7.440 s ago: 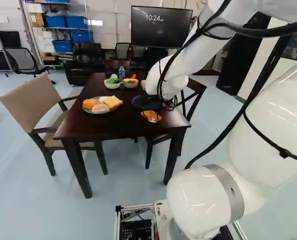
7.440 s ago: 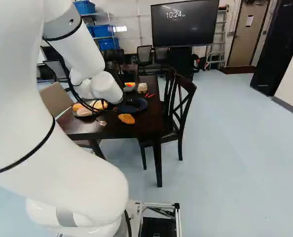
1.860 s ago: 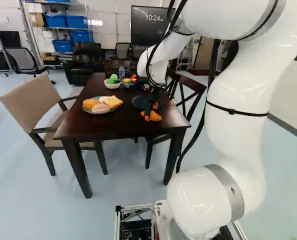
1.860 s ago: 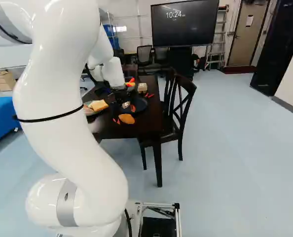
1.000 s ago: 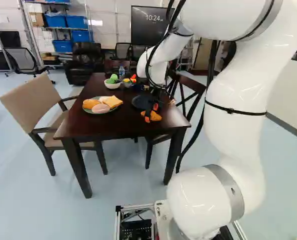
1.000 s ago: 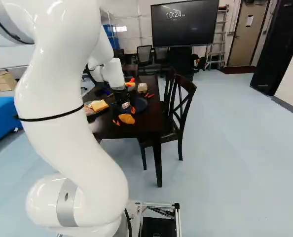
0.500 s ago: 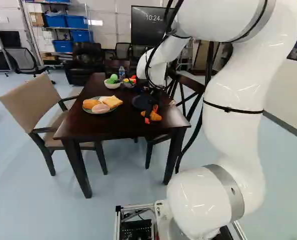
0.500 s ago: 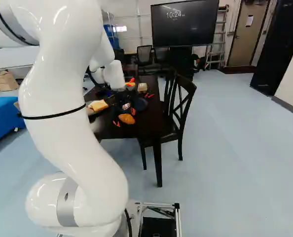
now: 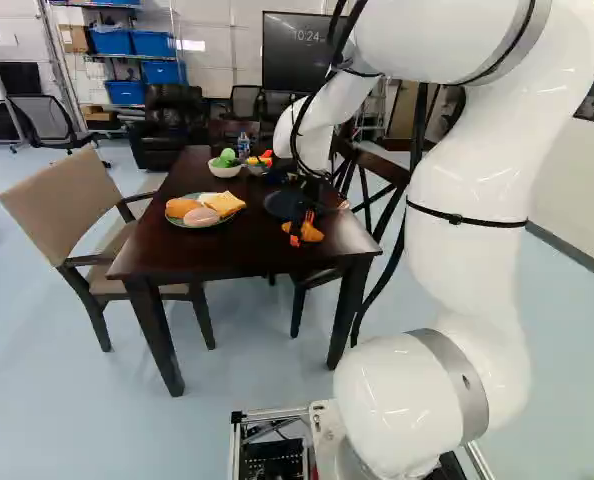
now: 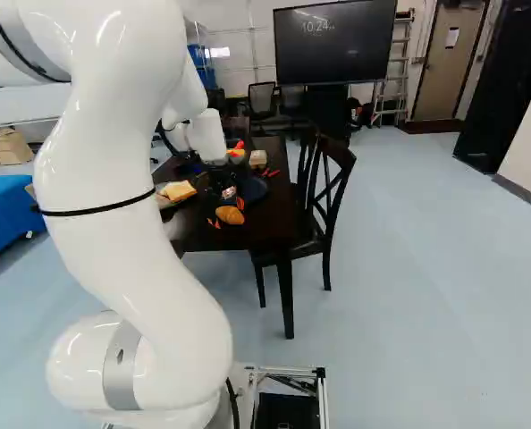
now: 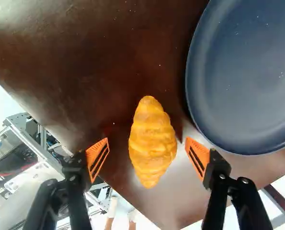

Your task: Move the croissant to the empty plate

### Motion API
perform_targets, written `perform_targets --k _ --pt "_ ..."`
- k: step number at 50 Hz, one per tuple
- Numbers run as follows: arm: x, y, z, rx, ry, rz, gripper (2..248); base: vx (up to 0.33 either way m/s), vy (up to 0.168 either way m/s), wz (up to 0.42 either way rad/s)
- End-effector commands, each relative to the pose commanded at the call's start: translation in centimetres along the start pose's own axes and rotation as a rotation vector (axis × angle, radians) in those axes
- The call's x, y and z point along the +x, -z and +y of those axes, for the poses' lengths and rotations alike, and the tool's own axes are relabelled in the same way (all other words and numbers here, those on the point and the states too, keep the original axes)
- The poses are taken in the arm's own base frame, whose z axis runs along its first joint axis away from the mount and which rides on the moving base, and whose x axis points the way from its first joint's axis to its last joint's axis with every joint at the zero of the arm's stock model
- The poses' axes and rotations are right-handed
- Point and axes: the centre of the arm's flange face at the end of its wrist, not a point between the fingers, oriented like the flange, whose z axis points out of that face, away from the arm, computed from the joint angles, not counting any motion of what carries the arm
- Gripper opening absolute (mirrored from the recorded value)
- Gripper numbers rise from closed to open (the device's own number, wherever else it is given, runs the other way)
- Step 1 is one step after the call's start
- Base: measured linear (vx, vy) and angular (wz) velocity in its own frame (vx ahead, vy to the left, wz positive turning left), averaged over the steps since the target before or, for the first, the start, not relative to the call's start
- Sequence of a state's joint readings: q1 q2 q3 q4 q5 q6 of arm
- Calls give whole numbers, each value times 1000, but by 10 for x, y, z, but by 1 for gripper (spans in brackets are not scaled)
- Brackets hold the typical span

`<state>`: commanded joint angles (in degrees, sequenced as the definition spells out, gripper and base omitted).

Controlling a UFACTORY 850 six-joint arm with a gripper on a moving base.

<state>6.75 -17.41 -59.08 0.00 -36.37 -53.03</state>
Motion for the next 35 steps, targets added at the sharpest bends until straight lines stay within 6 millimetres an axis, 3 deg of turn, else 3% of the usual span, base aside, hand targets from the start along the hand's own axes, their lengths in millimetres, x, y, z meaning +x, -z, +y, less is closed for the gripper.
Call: perform_targets --k 13,14,18,19,35 --pt "0 0 1 -7 0 5 217 0 0 0" --pt "0 0 1 -7 0 5 205 0 0 0" --pt "0 0 1 -7 0 5 205 0 0 0" --pt "0 0 1 -7 0 5 193 0 0 0" --pt "1 0 1 -12 0 9 173 0 0 0"
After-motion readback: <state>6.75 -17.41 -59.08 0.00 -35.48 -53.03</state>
